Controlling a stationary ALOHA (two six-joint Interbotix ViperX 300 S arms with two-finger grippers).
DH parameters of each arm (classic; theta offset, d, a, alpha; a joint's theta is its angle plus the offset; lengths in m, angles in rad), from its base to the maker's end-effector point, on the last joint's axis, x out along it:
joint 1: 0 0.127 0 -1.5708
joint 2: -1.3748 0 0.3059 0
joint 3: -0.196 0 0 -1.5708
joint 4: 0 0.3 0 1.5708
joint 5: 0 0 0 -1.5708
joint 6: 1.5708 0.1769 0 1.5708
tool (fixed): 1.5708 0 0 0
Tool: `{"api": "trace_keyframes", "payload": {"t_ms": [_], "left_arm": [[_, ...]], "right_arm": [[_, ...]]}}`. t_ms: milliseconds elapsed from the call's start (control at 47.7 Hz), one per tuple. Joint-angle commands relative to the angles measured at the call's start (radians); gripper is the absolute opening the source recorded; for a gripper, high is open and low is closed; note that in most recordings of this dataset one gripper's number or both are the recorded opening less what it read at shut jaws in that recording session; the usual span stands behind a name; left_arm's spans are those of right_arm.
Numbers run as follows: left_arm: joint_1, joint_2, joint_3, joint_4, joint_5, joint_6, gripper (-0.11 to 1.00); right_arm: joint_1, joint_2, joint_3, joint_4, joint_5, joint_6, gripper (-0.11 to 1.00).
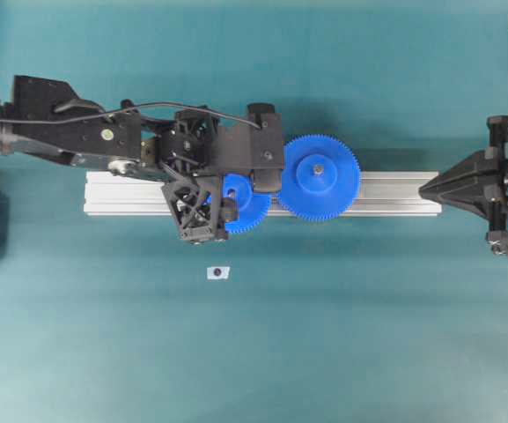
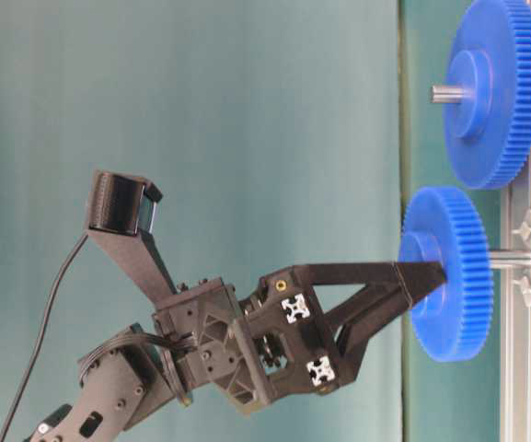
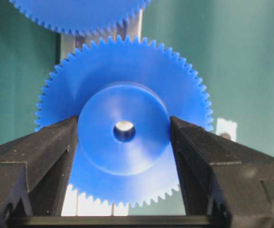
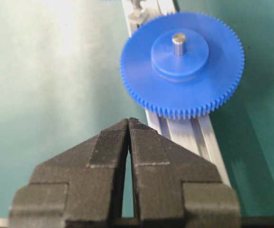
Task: Find the location of the shaft and insert the small gear.
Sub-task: 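Align the gear bore over the shaft and push it down, meshing with large gear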
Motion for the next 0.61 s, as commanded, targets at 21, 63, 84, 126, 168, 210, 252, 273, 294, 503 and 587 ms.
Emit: {"api": "trace_keyframes", "payload": {"t_ms": [21, 63, 84, 126, 168, 210, 252, 273, 294, 503, 587], "left_arm": [[0.012, -0.006, -0.02, 0.005, -0.008, 0.003, 0.65], [0.014, -0.005, -0.02, 0.005, -0.009, 0.003, 0.65], [0.014, -0.003, -0.02, 0.005, -0.011, 0.003, 0.65], [0.015, -0.002, -0.02, 0.005, -0.018, 0.006, 0.65], [0.02, 0.0, -0.018, 0.005, -0.021, 0.006, 0.65], [0.023, 0.0, -0.018, 0.003, -0.026, 0.006, 0.65], [0.028, 0.005, -0.018, 0.005, -0.029, 0.006, 0.65], [0.029, 0.006, -0.018, 0.005, -0.032, 0.006, 0.65], [0.031, 0.008, -0.017, 0.003, -0.035, 0.006, 0.65], [0.037, 0.012, -0.015, 0.005, -0.032, 0.005, 0.65], [0.037, 0.011, -0.012, 0.005, -0.031, 0.005, 0.65]], "right_arm": [[-0.005, 0.002, -0.009, -0.002, -0.006, 0.009, 0.08], [-0.005, 0.002, -0.009, -0.002, -0.006, 0.009, 0.08], [-0.005, 0.002, -0.009, -0.002, -0.006, 0.009, 0.08], [-0.005, 0.002, -0.009, -0.002, -0.006, 0.009, 0.08], [-0.005, 0.0, -0.009, -0.002, -0.005, 0.009, 0.08], [-0.005, 0.002, -0.008, 0.0, -0.005, 0.009, 0.08], [-0.005, 0.002, -0.009, -0.002, -0.005, 0.009, 0.08], [-0.005, 0.002, -0.008, -0.002, -0.005, 0.009, 0.08], [-0.005, 0.002, -0.008, -0.002, -0.005, 0.009, 0.08], [-0.006, -0.002, -0.008, -0.002, -0.005, 0.009, 0.08], [-0.006, -0.003, -0.008, -0.002, -0.005, 0.009, 0.08]]}}
